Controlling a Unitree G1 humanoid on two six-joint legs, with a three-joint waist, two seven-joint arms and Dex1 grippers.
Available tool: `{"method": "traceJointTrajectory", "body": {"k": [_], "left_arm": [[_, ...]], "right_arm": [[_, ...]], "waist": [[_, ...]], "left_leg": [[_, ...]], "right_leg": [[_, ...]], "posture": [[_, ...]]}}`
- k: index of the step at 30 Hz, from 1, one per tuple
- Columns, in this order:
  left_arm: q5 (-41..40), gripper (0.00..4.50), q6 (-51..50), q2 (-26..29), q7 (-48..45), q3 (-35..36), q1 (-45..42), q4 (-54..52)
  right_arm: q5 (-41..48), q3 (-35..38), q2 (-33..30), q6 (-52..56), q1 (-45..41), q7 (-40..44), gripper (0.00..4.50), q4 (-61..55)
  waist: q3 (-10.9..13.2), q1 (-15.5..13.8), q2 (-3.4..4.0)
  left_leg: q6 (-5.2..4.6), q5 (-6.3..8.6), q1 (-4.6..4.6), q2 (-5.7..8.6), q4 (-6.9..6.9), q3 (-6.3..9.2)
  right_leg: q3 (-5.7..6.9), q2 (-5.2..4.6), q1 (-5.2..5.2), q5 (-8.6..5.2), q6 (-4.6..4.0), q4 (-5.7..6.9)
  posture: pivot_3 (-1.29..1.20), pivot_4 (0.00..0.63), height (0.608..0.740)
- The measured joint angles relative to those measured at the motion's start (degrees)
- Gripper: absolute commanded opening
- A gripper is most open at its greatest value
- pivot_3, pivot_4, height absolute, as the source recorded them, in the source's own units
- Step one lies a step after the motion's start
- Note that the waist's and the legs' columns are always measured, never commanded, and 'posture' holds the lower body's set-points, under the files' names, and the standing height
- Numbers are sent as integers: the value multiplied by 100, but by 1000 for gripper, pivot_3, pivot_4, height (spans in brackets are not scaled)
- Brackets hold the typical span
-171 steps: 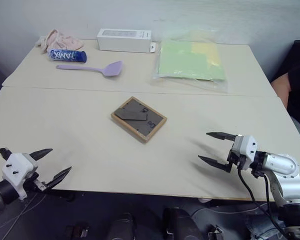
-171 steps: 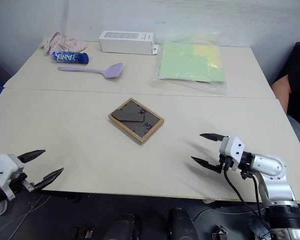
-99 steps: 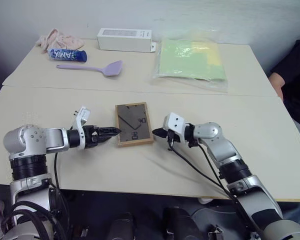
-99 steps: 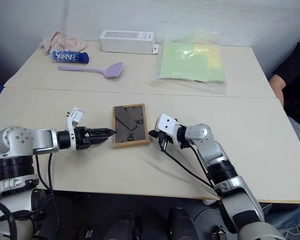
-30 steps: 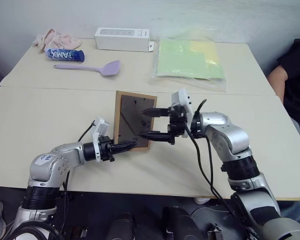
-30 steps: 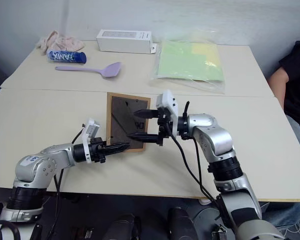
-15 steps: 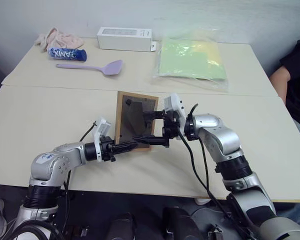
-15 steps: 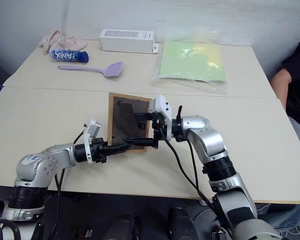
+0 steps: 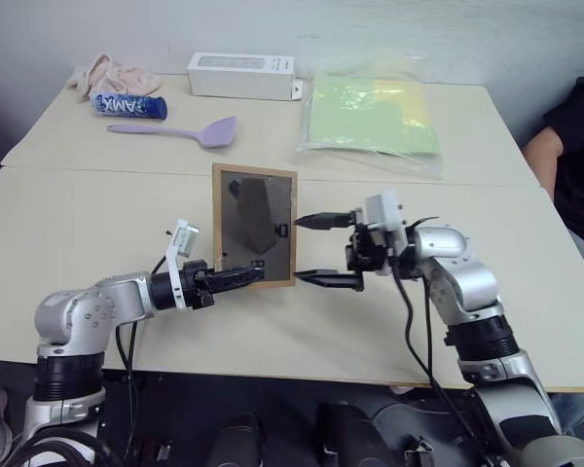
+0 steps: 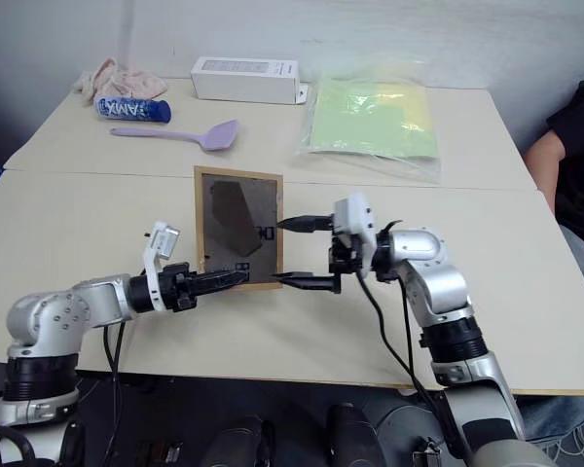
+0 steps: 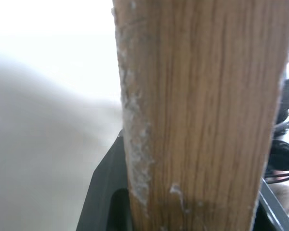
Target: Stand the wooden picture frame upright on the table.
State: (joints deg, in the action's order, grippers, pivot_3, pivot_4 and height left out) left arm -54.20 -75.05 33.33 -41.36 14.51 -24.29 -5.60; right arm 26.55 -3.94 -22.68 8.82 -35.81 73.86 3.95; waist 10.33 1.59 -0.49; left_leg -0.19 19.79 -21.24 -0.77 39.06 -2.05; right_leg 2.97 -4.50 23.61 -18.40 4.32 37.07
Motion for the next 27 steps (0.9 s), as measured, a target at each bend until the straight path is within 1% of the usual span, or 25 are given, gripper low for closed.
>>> {"method": "traceJointTrajectory", "body": {"k": [2,4,6,7,9,10,12,15,19,22,24,27], "left_arm": [[-146,1274,-387,70,83,92,-38,110],[-344,1274,-960,75,218,217,-206,374],[-901,1274,-1527,499,368,73,-399,834],[-1056,1274,-1642,594,418,54,-448,909],[-1794,1274,-1730,883,563,-195,-543,1240],[-2050,1274,-1745,948,638,-300,-601,1343],[-2697,1274,-1747,1165,838,-603,-694,1580],[-3558,1274,-1751,1260,1284,-906,-838,1915],[-4575,1274,-1686,1448,1929,-1245,-856,2006],[-5246,1274,-1415,1655,2350,-1557,-771,1963],[-5521,1274,-1266,1721,2501,-1708,-683,1894],[-5618,1274,-1118,1735,2541,-1792,-657,1779]], "right_arm": [[-16,102,14,-301,45,-63,4446,30],[-284,199,22,-1065,24,-128,4446,244],[-985,126,-42,-2730,-188,-111,4446,880],[-1224,86,-112,-3280,-273,-99,4446,1121],[-1823,-35,-140,-4823,-578,-212,4446,1912],[-2018,-78,-130,-5291,-672,-301,4446,2131],[-2569,-206,-87,-6294,-920,-662,4446,2655],[-3498,-265,-62,-7317,-1125,-1451,4446,3334],[-4696,-258,19,-7949,-1294,-2802,4446,3938],[-5235,-260,93,-8099,-1430,-3598,3872,4017],[-5548,-282,96,-8143,-1495,-4077,3275,4071],[-6032,-446,67,-8167,-1499,-4753,2288,4132]], "waist": [[0,10,0],[1,8,-1],[2,36,-3],[3,36,-1],[5,41,-3],[5,40,-2],[6,43,-5],[6,44,-5],[6,44,-5],[6,74,-5],[6,88,-5],[6,115,-5]], "left_leg": [[0,0,1,0,0,-1],[2,-1,2,0,2,-1],[3,-2,5,2,2,-5],[3,-2,6,4,0,-5],[4,-2,7,1,0,-4],[4,-2,7,1,0,-4],[6,-3,6,0,4,-3],[6,-4,7,-1,7,-1],[6,-4,5,0,7,-1],[11,-7,6,-1,7,-1],[12,-8,8,-1,7,-1],[12,-9,6,0,7,-2]], "right_leg": [[-2,1,1,0,0,1],[0,2,1,0,0,1],[-7,5,3,0,0,7],[-8,3,2,0,0,5],[-7,2,2,0,0,5],[-7,1,2,0,0,4],[-6,1,1,0,0,5],[-5,1,0,0,0,6],[-6,1,1,0,0,7],[-7,2,1,0,0,9],[-7,3,1,-1,-2,12],[-6,4,1,-1,-2,12]], "posture": [[0,150,740],[0,150,740],[0,150,740],[0,150,740],[0,150,740],[0,150,740],[0,150,740],[0,150,740],[0,150,740],[0,150,740],[0,150,740],[0,150,740]]}}
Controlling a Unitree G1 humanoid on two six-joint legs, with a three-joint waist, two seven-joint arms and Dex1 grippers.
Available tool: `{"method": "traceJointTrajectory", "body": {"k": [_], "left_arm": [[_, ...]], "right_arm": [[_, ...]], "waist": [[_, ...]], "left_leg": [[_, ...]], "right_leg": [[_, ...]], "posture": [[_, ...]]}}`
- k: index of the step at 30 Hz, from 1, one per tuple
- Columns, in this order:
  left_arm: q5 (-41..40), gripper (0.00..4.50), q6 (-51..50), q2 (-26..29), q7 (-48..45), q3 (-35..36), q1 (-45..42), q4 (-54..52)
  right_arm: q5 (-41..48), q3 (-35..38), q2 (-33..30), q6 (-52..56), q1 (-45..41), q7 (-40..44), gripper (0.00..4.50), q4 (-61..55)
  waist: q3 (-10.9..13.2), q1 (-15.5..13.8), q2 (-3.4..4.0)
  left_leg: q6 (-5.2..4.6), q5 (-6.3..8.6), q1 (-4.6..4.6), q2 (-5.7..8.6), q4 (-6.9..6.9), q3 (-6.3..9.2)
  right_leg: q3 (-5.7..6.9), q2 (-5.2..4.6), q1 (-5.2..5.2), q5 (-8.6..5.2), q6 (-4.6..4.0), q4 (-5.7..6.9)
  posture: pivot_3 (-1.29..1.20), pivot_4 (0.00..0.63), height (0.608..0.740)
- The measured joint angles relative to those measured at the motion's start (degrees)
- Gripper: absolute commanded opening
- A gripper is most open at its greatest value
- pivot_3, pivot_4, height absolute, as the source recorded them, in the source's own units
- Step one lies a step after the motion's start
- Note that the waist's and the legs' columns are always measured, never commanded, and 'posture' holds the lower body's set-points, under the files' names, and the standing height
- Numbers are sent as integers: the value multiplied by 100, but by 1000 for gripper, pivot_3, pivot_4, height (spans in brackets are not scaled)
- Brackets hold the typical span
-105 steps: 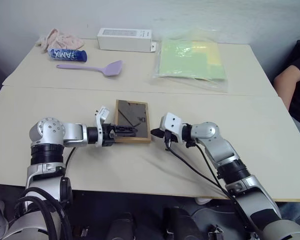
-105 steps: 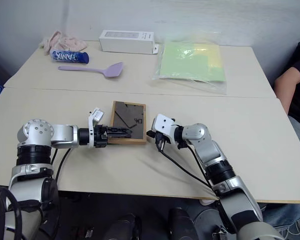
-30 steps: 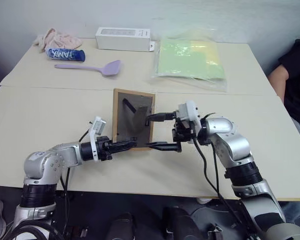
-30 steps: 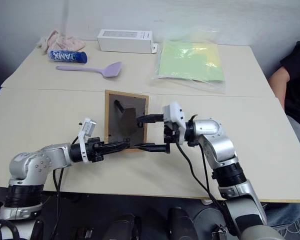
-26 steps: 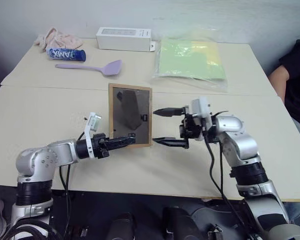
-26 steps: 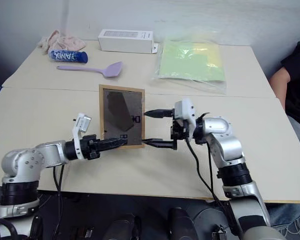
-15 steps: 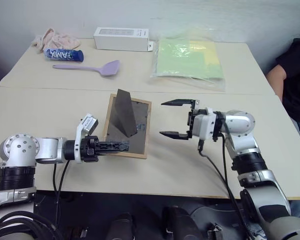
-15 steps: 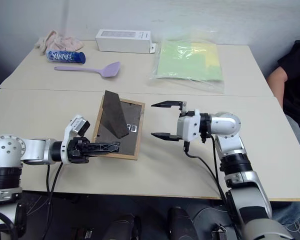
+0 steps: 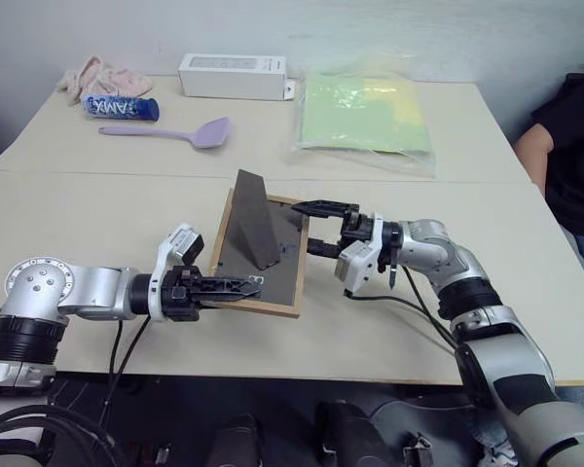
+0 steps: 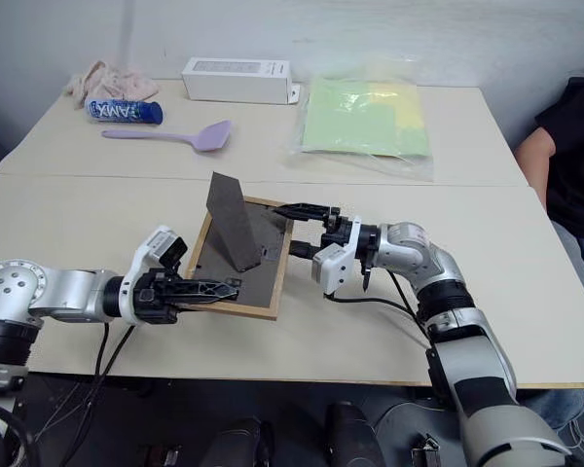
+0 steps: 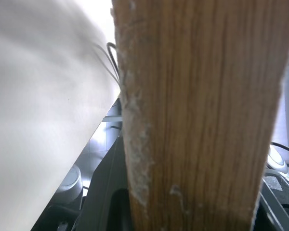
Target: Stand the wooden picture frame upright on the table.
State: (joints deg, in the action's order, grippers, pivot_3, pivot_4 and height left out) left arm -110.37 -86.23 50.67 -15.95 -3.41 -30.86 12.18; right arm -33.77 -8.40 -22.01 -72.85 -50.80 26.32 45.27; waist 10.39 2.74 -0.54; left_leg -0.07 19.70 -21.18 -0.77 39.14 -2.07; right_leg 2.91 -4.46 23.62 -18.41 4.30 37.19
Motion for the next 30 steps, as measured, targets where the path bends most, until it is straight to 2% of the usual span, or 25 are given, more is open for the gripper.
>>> {"method": "traceJointTrajectory", "body": {"k": [1,2,3,5,10,13,15,17,19,22,24,27,30], "left_arm": [[-14,1274,15,5,-1,1,-1,-15],[-96,1985,28,6,-14,1,3,-9],[-125,2180,80,3,-29,17,-1,-19],[-182,2845,189,-3,-65,116,-18,-19],[-181,4440,369,3,-72,347,117,-239],[-181,4500,796,195,184,822,711,-814],[283,4500,1277,321,158,1436,1184,-1287],[1313,4500,2030,346,-458,2090,1702,-1734],[2647,4500,3022,366,-1199,2367,2151,-1910],[4857,4500,4926,367,-2283,2158,2573,-1920],[5927,4500,6019,327,-2990,1945,2562,-2005],[6562,4500,6818,148,-3564,1733,2443,-2166],[7150,4500,7346,-34,-3909,1496,2391,-2193]], "right_arm": [[-57,-20,-3,-10,0,-91,2004,1],[-175,-79,-59,-50,-4,-252,1729,0],[-204,-143,-87,-72,-2,-360,1684,38],[-336,-277,-133,-97,18,-577,1324,93],[-313,-359,-143,-84,29,-1100,1277,130],[-147,-482,-189,-46,49,-1137,1277,137],[142,-560,-219,51,121,-1014,1277,176],[801,-707,-223,253,291,-642,1277,228],[2107,-755,-161,807,597,87,1276,68],[4703,-655,-87,2808,1227,1702,1275,-1164],[6163,-517,-149,4521,1577,2501,1275,-2146],[7086,-417,-409,6186,1801,2897,1274,-3006],[7579,-268,-627,7769,2118,2873,1274,-3533]], "waist": [[0,8,0],[0,14,0],[0,16,-1],[-1,30,-1],[0,52,0],[0,98,0],[1,90,1],[1,78,2],[4,50,8],[7,-38,12],[7,-114,13],[9,-161,17],[9,-136,17]], "left_leg": [[0,0,0,0,0,0],[0,0,0,1,0,0],[0,-1,0,0,0,1],[0,-2,0,1,0,0],[1,-2,1,0,-1,-1],[2,-3,2,-7,-6,-1],[2,-3,2,-6,-5,0],[2,-3,6,-5,-5,-1],[2,-3,7,-1,-5,-2],[1,-2,0,-4,-5,6],[-5,1,-2,-4,-5,6],[-19,10,-4,-2,-5,7],[-21,13,-1,-3,-12,6]], "right_leg": [[0,0,0,0,0,0],[0,0,-1,0,0,0],[2,1,-1,0,0,-1],[1,1,-1,0,0,0],[-1,2,0,0,0,1],[-5,4,2,-1,-2,-1],[-4,3,1,-2,-3,-8],[-1,3,-4,-3,-5,-23],[3,4,-9,-3,-5,-25],[11,4,-13,-2,-4,-23],[10,-2,-13,-1,-4,-24],[10,-15,-14,-1,-4,-36],[10,-17,-12,-1,-4,-45]], "posture": [[0,150,740],[0,150,740],[0,150,740],[0,150,740],[0,150,740],[0,150,740],[0,150,740],[0,150,740],[0,150,740],[0,150,740],[0,150,740],[0,150,740],[0,150,740]]}}
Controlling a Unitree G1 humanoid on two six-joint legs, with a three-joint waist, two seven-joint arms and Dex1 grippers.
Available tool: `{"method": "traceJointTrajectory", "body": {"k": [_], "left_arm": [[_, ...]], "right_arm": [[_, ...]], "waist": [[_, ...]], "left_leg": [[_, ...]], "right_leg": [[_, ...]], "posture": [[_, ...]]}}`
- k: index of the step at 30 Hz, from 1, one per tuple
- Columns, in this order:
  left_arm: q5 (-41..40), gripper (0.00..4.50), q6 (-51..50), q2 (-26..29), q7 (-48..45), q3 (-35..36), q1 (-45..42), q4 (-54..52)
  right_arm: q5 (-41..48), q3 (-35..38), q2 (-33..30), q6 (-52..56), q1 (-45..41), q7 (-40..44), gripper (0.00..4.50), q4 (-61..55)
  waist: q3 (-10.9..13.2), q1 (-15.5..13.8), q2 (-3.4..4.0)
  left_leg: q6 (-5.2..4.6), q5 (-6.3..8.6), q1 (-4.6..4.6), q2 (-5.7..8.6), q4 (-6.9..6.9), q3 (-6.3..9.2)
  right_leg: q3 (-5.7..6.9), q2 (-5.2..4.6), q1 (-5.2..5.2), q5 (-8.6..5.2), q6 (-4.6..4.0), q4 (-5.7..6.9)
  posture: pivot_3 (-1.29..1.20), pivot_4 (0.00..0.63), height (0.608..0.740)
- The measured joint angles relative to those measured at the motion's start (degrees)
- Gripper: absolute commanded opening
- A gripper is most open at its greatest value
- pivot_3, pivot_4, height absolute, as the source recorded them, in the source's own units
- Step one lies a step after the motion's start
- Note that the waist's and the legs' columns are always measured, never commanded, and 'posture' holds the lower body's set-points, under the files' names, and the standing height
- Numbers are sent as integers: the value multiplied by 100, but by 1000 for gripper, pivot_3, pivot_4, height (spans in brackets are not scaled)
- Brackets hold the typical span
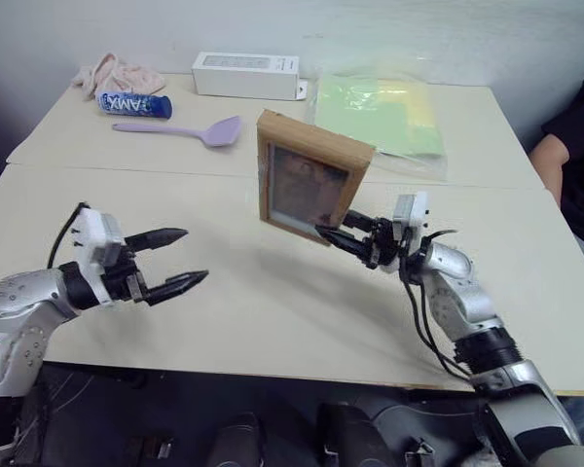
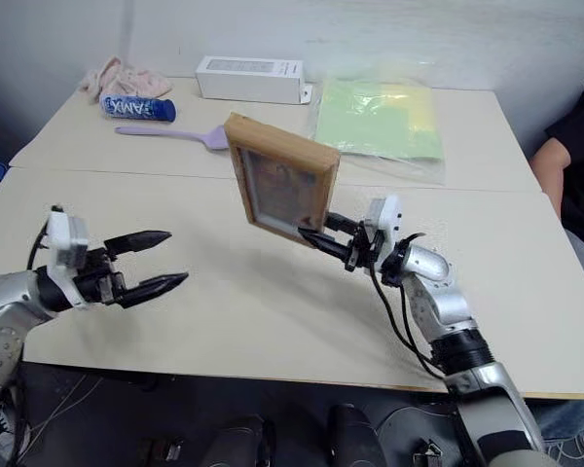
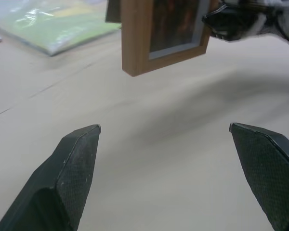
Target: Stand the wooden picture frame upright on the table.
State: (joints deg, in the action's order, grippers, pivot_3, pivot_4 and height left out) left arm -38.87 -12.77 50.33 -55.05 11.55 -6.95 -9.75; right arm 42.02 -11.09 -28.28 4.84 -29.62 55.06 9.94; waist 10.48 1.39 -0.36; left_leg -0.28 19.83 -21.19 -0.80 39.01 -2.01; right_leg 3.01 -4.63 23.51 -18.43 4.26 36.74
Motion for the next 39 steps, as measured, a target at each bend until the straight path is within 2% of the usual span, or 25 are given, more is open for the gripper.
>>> {"method": "traceJointTrajectory", "body": {"k": [3,5,13,17,26,30,33,36,39], "left_arm": [[106,4500,36,-129,-143,-67,-70,1],[106,4500,-52,-137,-202,-62,-148,0],[204,4500,-155,-203,-293,-47,-266,57],[336,4500,-135,-202,-395,6,-341,173],[722,4500,172,-195,-652,195,-59,528],[973,4500,415,-195,-667,218,188,629],[1283,4500,836,-173,-664,446,577,885],[1524,4500,1200,-81,-707,778,1177,1211],[1625,4500,1474,-89,-693,941,1474,1230]], "right_arm": [[205,82,-2,1136,235,-259,1274,-52],[152,111,11,1501,327,-338,1274,-30],[-613,294,353,1004,395,186,1273,304],[-717,437,559,964,410,278,1273,524],[-1204,520,378,473,650,855,4408,397],[-1317,607,34,102,861,1260,4462,1],[-1552,925,-495,-695,1225,1647,4462,-150],[-1920,1438,-1076,-1987,1591,1970,4462,44],[-2161,1703,-1217,-2819,1784,1987,4462,375]], "waist": [[1,31,2],[2,51,4],[4,37,7],[4,60,8],[4,23,8],[4,20,8],[5,16,9],[4,17,8],[3,26,5]], "left_leg": [[0,0,-2,-1,0,-3],[1,-1,-1,-1,-2,-6],[1,-1,2,-1,-2,-10],[4,-3,7,-1,-2,-12],[-2,1,-2,-1,-4,-10],[-2,2,-1,-1,-4,-10],[-5,5,-1,0,-6,-11],[-9,9,4,0,-6,-13],[-9,9,18,-2,-6,-13]], "right_leg": [[-3,0,7,0,0,5],[-5,2,12,0,0,10],[-8,6,11,0,1,14],[-11,7,11,0,1,20],[-7,6,11,1,2,18],[-6,6,9,1,2,13],[-6,6,9,1,2,2],[-6,6,4,1,3,-7],[-8,5,-6,1,2,-2]], "posture": [[0,150,740],[0,150,740],[0,150,740],[0,150,740],[0,150,740],[0,150,740],[0,150,740],[0,150,740],[0,150,740]]}}
